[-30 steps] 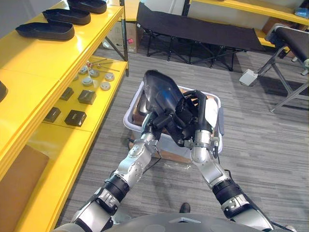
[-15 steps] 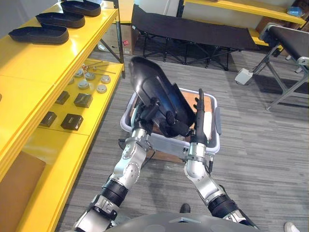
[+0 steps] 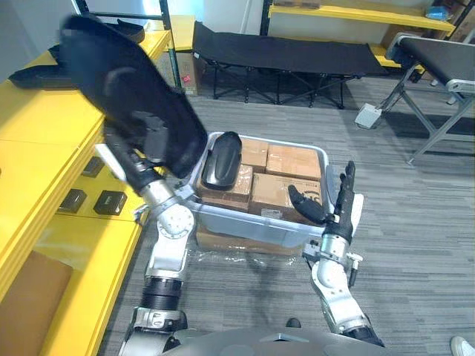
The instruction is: Walk over and take three plastic housings, then place them on the shelf
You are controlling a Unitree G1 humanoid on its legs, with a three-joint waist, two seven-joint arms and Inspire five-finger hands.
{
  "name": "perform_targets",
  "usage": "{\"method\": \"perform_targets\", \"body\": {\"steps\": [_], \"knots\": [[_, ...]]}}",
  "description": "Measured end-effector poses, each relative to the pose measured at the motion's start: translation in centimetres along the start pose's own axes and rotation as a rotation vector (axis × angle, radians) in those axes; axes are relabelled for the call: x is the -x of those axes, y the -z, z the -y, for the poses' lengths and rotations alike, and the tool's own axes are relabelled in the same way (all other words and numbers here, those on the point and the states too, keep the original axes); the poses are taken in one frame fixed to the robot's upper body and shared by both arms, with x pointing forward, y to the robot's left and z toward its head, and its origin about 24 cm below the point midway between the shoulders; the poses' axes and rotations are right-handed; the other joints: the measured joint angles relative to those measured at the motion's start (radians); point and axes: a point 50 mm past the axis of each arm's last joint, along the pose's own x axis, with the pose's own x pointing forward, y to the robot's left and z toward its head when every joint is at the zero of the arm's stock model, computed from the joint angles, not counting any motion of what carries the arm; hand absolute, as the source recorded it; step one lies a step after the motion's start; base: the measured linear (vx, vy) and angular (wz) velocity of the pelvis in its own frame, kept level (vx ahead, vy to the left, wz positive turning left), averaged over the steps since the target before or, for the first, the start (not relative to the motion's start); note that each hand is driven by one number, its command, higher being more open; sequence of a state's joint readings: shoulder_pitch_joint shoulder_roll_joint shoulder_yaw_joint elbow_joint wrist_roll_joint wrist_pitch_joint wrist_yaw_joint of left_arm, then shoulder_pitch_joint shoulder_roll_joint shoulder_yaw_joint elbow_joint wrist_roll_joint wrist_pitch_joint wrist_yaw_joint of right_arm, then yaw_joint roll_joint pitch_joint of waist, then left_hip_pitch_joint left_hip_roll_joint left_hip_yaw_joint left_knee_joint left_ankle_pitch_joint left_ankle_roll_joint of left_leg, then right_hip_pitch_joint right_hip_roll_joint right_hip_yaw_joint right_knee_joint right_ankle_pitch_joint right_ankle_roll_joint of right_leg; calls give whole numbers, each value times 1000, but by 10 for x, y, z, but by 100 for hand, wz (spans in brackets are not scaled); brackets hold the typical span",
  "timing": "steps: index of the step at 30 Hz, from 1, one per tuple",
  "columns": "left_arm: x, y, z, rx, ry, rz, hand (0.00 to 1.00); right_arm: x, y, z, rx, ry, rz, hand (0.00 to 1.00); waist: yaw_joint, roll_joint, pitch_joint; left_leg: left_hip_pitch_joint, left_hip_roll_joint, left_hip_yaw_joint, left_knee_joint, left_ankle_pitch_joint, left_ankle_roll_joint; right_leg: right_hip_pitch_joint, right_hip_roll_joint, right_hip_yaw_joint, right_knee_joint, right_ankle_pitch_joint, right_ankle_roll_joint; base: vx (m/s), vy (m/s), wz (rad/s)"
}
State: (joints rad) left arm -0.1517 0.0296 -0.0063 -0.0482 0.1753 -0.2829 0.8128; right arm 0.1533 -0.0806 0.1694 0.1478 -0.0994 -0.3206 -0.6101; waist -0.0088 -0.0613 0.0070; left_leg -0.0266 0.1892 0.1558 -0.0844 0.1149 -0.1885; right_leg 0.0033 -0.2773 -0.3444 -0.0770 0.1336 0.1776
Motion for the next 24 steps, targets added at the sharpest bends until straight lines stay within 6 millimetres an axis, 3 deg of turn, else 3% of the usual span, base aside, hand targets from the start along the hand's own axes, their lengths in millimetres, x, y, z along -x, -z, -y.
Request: {"method": "perform_targets", "body": {"steps": [5, 8, 12, 17, 24], "knots": [[6, 5, -13, -89, -11, 23, 0, 2, -24, 0, -83, -64, 110, 100, -21, 12, -9, 0, 1, 6, 0, -4, -1, -5, 0, 3, 0, 0, 0, 3, -3, -4], [11, 10, -18, -92, 7, -6, 0, 2, -28, 2, -105, -78, 130, 100, -27, 8, -14, 0, 1, 19, 0, -5, -1, -16, 0, 16, 0, 0, 0, 2, -3, -11], [13, 14, -21, 7, 62, -69, 0, 6, -18, 12, -186, -131, 43, 100, -29, 10, -16, 0, 1, 26, 0, -4, 4, -20, 0, 21, 0, 0, 0, 6, -4, -4], [30, 26, -38, 76, 185, -187, 0, 13, -2, 24, -306, -222, -83, 100, -28, 24, -24, -2, 1, 29, 0, -5, 5, -18, 0, 19, 0, 0, 1, 7, -1, -1], [42, 18, -63, 92, 284, -213, 0, 16, 10, 24, -327, -307, -133, 100, -10, 31, -23, -5, 2, -4, 0, -6, 5, 8, -1, -22, 0, -12, -3, -7, -5, 14]]}}
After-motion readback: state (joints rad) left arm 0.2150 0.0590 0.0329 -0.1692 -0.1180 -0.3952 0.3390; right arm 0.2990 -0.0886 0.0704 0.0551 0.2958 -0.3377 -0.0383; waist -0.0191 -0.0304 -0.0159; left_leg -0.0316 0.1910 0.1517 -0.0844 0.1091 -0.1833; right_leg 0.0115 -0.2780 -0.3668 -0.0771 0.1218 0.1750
